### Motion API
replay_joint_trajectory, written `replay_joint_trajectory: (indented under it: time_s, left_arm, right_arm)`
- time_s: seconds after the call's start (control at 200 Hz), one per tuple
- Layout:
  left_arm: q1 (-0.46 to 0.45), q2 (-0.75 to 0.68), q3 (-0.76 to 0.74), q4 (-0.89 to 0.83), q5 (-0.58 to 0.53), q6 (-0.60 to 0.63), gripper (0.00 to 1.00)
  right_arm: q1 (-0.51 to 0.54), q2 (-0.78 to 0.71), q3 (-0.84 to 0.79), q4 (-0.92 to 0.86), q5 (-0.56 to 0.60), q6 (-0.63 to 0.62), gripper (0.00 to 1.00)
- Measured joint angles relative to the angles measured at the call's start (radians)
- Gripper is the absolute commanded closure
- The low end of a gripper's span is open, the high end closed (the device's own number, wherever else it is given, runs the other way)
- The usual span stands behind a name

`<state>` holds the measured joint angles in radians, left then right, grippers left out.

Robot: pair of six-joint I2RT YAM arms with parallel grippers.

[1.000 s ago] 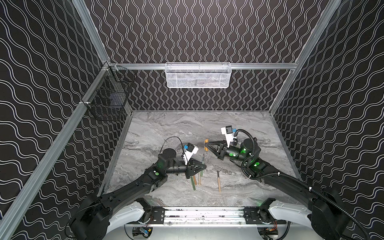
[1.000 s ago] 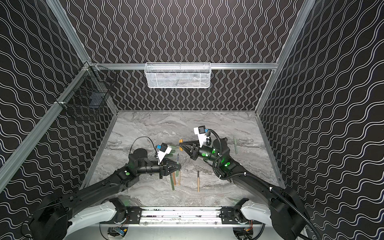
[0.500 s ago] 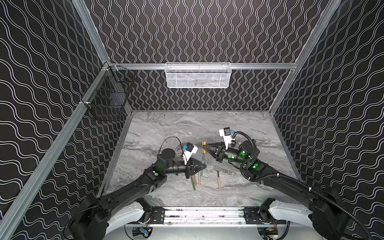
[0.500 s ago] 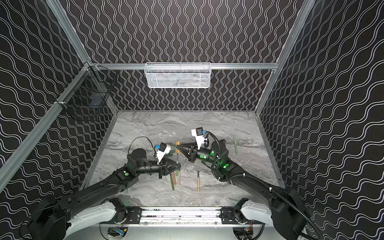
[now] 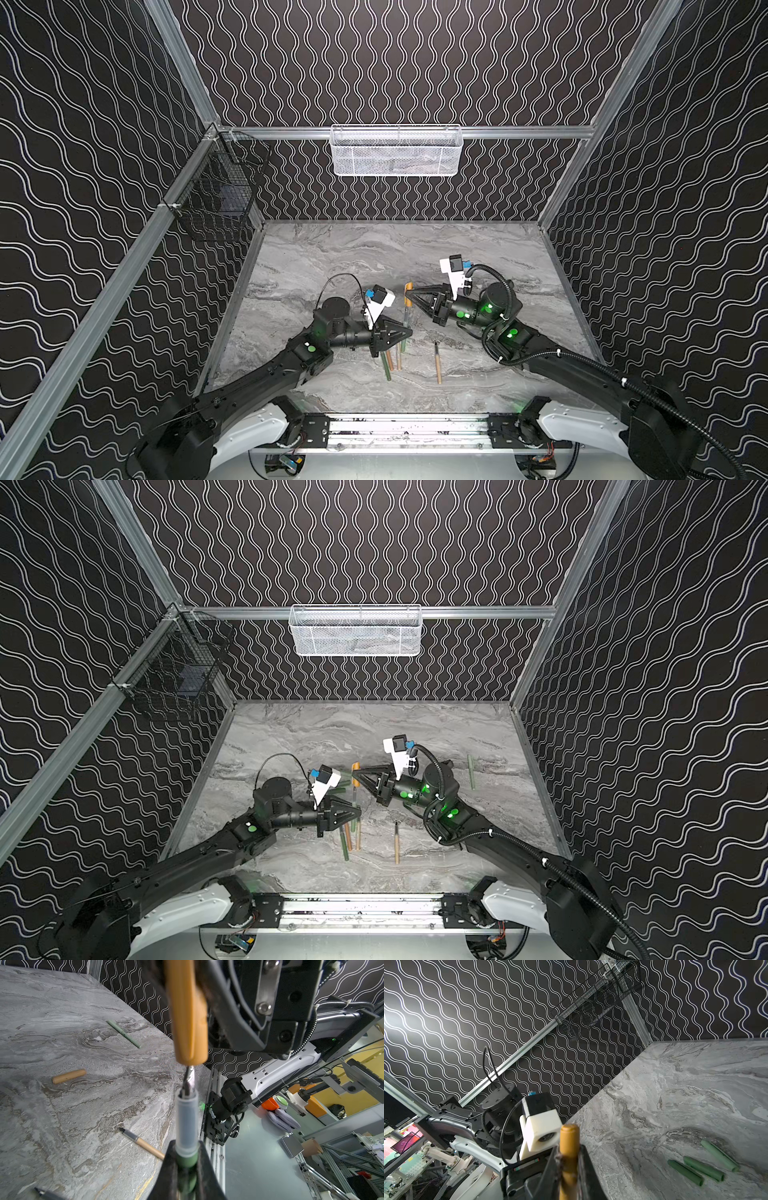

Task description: Insert the pens into the pen caps

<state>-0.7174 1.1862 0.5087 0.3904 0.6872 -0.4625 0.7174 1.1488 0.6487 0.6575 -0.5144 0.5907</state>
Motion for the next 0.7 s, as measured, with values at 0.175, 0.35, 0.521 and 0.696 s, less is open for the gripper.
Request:
replay_joint_trajectory:
  time_s: [0.175, 0.35, 0.521, 0.696]
  left_arm:
    - [0.000, -0.008, 0.001, -0.005, -0.003, 0.003, 1.00]
    - [0.000, -0.013, 0.002, -0.008, -0.006, 0.003, 1.00]
    - [0.000, -0.018, 0.002, -0.013, -0.014, 0.003, 1.00]
    - [0.000, -0.032, 0.002, -0.031, -0.016, 0.004, 1.00]
  right_arm:
    - [0.008, 0.002, 0.000, 0.001, -0.003, 0.000, 0.89]
    - [0.017, 0.011, -0.001, 0.001, -0.003, 0.000, 0.89]
    - [0.031, 0.013, -0.001, 0.001, -0.002, -0.001, 0.89]
    - [0.039, 0.013, 0.001, -0.005, 0.005, -0.005, 0.89]
